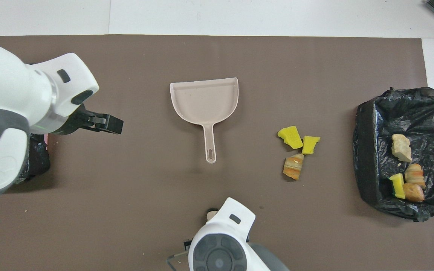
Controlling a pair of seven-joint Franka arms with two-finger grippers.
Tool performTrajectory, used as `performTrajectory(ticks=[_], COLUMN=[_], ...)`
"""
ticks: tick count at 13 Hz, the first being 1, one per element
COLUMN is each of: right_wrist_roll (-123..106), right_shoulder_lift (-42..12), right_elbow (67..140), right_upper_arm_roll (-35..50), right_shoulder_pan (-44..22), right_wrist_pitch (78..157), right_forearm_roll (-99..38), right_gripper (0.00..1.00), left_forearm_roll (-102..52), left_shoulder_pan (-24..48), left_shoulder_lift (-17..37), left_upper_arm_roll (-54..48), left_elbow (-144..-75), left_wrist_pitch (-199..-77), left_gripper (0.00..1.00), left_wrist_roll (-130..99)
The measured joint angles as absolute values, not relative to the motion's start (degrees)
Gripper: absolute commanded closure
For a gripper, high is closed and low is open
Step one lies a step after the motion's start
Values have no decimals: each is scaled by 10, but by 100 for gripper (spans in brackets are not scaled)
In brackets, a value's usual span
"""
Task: Sweep and dump trash in bin
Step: 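Reach the left gripper to the dustpan and grasp its rim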
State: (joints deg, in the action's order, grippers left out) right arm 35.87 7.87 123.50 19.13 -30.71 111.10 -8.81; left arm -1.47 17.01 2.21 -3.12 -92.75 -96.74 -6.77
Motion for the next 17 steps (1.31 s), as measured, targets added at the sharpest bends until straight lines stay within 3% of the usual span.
performTrajectory(ticks=[3, 8, 14, 17], right_wrist_roll=[385, 445, 465, 465], right_shoulder_lift=[145, 145, 120, 120], right_elbow=[1331, 1430, 1461, 1463], right_upper_arm_roll=[191, 191, 191, 191], right_shoulder_pan=[-353, -423, -462, -466], right_wrist_pitch=[1131, 1259, 1297, 1297], right_forearm_roll=[-109, -110, -110, -110], right_gripper=[0, 0, 0, 12], left_forearm_roll=[0, 43, 44, 44], left_shoulder_pan=[219, 310, 340, 343], left_shoulder_lift=[46, 137, 195, 207], left_upper_arm_roll=[-31, -32, -31, -31], left_elbow=[-948, -951, -952, -955], left_wrist_pitch=[-1008, -1086, -1177, -1198], left_gripper=[0, 0, 0, 0], left_wrist_roll=[-129, -273, -351, -365])
